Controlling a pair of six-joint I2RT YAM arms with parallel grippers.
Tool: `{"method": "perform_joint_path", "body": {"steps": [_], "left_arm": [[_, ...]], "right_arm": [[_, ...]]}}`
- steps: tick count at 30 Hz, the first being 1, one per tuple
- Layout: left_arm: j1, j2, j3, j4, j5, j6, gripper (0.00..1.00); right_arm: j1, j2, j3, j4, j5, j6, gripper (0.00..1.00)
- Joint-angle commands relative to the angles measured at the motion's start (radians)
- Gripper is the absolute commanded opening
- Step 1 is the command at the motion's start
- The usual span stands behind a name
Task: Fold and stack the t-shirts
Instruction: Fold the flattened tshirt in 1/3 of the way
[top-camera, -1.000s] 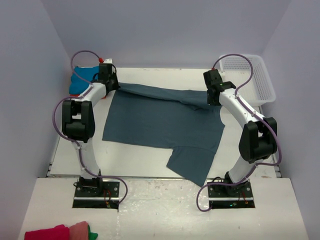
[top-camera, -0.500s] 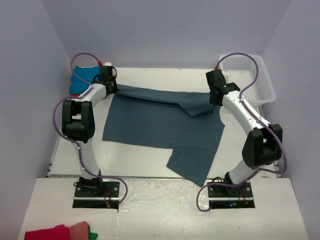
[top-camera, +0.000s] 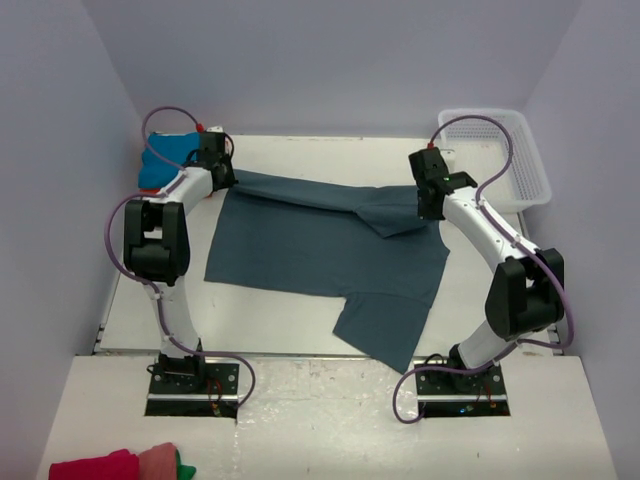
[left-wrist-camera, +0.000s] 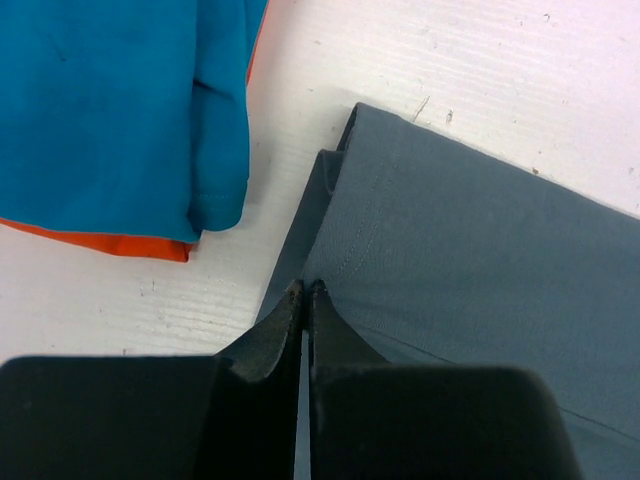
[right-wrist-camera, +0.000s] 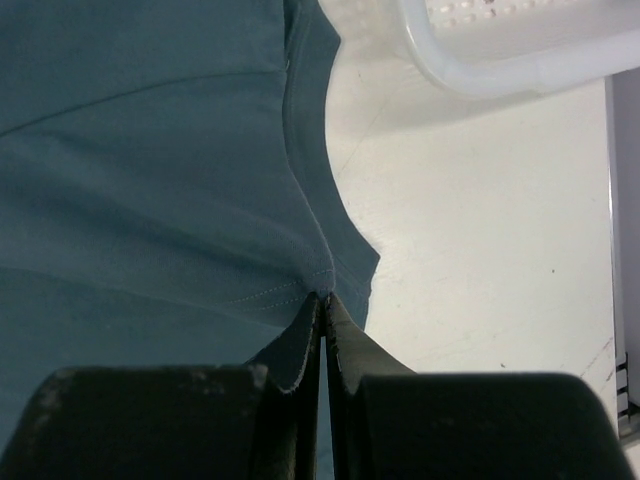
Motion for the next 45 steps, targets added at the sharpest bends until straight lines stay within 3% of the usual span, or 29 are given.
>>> {"method": "perform_joint_path", "body": {"steps": [1, 20, 29, 45], "left_arm": [[-0.001, -0.008, 0.027, -0.015, -0.036, -0.009, 0.00], [-0.021, -0.025, -0.030, -0.027, -0.056, -0.031, 0.00], [-0.021, -0.027, -0.001, -0.038, -0.056, -0.021, 0.00], [-0.040, 0.061, -0.014, -0.045, -0.072, -0.032, 0.02]], "right_arm": [[0.007, -0.012, -0.014, -0.017, 0.020, 0.027, 0.00], [0.020, -0.069, -0.094, -0.028, 0.032, 0.050, 0.00], [0.027, -0.102, -0.049, -0.046, 0.009, 0.038, 0.00], [0.028, 0.026, -0.160, 0.017, 0.014, 0.079, 0.00]]}}
